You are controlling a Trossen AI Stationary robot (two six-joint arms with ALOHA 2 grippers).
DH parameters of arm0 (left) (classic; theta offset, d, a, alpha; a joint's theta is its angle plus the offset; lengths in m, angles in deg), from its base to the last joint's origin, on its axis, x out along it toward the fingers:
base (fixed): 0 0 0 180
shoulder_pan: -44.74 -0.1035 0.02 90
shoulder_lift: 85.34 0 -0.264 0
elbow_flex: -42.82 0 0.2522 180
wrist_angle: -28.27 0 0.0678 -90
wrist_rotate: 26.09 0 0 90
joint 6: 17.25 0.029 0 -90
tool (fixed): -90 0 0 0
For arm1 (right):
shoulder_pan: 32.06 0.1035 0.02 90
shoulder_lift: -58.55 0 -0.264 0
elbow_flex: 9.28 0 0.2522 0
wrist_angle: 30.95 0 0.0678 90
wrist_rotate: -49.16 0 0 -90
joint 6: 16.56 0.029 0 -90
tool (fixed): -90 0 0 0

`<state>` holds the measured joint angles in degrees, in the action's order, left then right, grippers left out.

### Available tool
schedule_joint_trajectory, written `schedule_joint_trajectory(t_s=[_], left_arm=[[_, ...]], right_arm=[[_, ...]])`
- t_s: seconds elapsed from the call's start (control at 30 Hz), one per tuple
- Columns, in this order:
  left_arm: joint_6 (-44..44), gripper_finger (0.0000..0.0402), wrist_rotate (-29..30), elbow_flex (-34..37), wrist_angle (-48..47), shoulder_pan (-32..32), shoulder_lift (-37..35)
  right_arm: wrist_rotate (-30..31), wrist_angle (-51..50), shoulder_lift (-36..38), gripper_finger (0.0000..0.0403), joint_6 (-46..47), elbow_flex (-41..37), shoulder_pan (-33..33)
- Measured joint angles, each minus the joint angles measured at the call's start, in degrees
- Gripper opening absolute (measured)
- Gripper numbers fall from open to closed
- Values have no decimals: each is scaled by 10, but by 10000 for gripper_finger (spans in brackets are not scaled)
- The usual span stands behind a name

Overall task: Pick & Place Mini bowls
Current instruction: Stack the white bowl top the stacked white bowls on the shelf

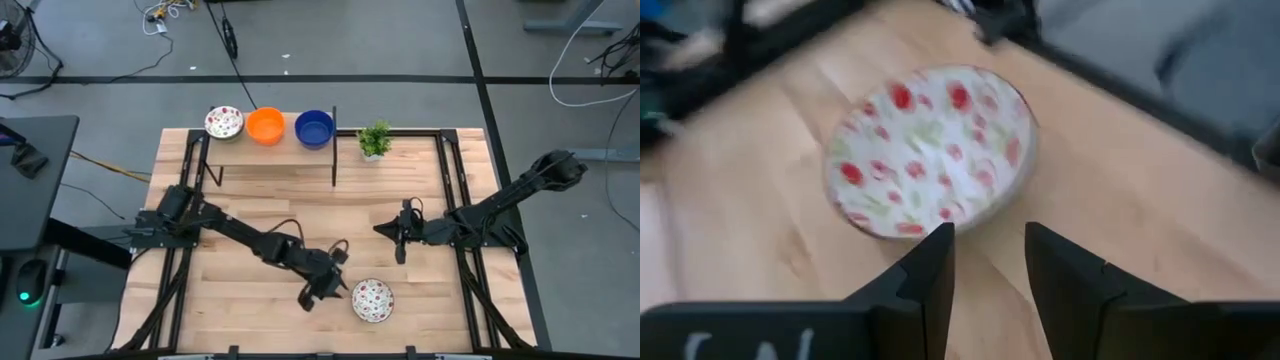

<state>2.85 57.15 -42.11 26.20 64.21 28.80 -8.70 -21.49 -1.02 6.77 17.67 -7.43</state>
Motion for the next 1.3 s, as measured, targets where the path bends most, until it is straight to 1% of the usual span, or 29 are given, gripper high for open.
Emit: schedule_joint_trajectory(t_s=[0.1,0.23,0.3,0.4,0.63,0.7,0.77,0.87,1.07,1.13,1.3], left_arm=[[75,129,-5,-37,-71,6,18],[173,129,-1,-46,-82,15,28],[207,130,4,-45,-85,18,32],[215,143,16,-48,-65,19,43],[226,208,32,-48,24,18,66],[249,217,44,-47,28,18,69],[271,218,44,-48,48,18,79],[288,210,41,-48,55,15,88],[306,177,36,-73,57,11,113],[305,166,25,-85,52,9,122],[307,128,5,-103,27,9,129]], right_arm=[[-2,9,0,9,-1,0,0],[-13,16,0,9,-3,0,0],[-17,18,0,9,-4,0,1],[-17,22,0,7,-4,0,2],[-17,29,0,9,-9,0,1],[-17,30,0,8,-9,0,1],[-17,28,0,8,-9,0,1],[-17,28,0,10,-9,0,1],[-17,26,0,10,-9,0,1],[-17,26,0,10,-9,0,1],[-20,25,0,10,-9,0,1]])
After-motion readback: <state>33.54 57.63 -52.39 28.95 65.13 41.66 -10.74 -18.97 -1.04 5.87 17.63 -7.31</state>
